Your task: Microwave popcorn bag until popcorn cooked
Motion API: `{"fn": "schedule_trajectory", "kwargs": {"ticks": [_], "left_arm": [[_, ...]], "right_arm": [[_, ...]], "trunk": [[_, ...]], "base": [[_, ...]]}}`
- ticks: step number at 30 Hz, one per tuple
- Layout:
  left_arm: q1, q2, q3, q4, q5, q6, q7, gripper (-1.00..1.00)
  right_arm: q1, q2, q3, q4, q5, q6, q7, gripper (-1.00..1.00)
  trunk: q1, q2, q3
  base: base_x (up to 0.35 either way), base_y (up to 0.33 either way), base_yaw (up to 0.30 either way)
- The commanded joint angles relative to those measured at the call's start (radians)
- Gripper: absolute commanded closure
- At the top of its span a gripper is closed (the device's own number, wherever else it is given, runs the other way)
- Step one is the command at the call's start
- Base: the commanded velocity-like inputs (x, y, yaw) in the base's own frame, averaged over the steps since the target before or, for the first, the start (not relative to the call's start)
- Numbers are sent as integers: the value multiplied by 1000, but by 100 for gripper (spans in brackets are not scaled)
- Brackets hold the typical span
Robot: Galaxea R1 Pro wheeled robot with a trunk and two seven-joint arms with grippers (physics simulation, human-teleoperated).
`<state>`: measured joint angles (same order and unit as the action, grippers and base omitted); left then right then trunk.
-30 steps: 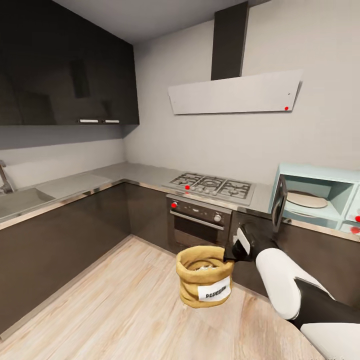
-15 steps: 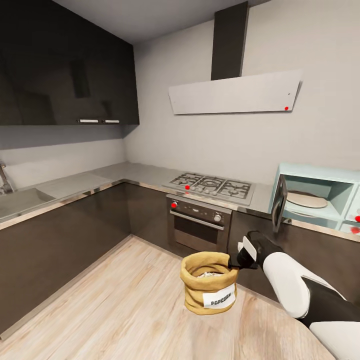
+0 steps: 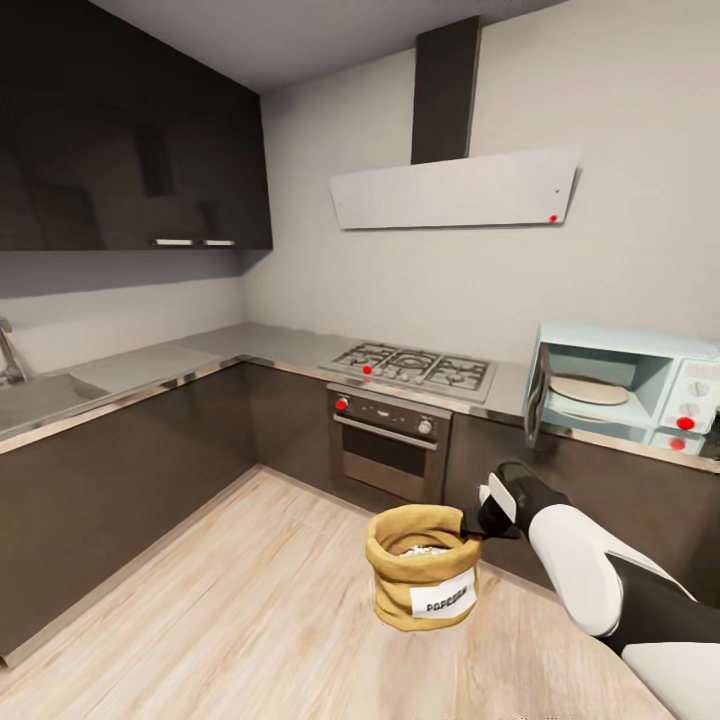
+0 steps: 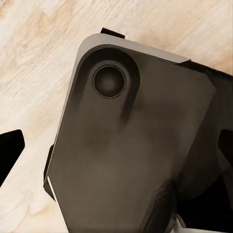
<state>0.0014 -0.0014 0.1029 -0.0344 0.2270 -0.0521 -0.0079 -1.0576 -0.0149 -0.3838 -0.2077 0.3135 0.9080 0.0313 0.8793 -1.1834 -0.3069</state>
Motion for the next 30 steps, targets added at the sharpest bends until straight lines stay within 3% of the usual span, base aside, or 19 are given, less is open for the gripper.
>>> {"fn": "schedule_trajectory", "kwargs": {"ticks": [1, 7, 13, 30], "left_arm": [[0, 0, 8, -1, 0, -2, -1, -100], [0, 0, 8, -1, 0, -2, -1, -100], [0, 0, 8, -1, 0, -2, -1, -100], [0, 0, 8, -1, 0, -2, -1, -100]], "right_arm": [[-1, -1, -9, -1, 8, 3, 3, 100], [-1, -7, -9, -1, 9, 3, 1, 100], [-1, -32, -9, -2, 9, 3, 4, 100], [-1, -36, -9, -2, 8, 3, 1, 100]], "trunk": [[0, -1, -1], [0, -1, -1], [0, -1, -1], [0, -1, -1]], "base": [[-1, 0, -238], [0, 0, -246], [0, 0, -247], [0, 0, -247]]}}
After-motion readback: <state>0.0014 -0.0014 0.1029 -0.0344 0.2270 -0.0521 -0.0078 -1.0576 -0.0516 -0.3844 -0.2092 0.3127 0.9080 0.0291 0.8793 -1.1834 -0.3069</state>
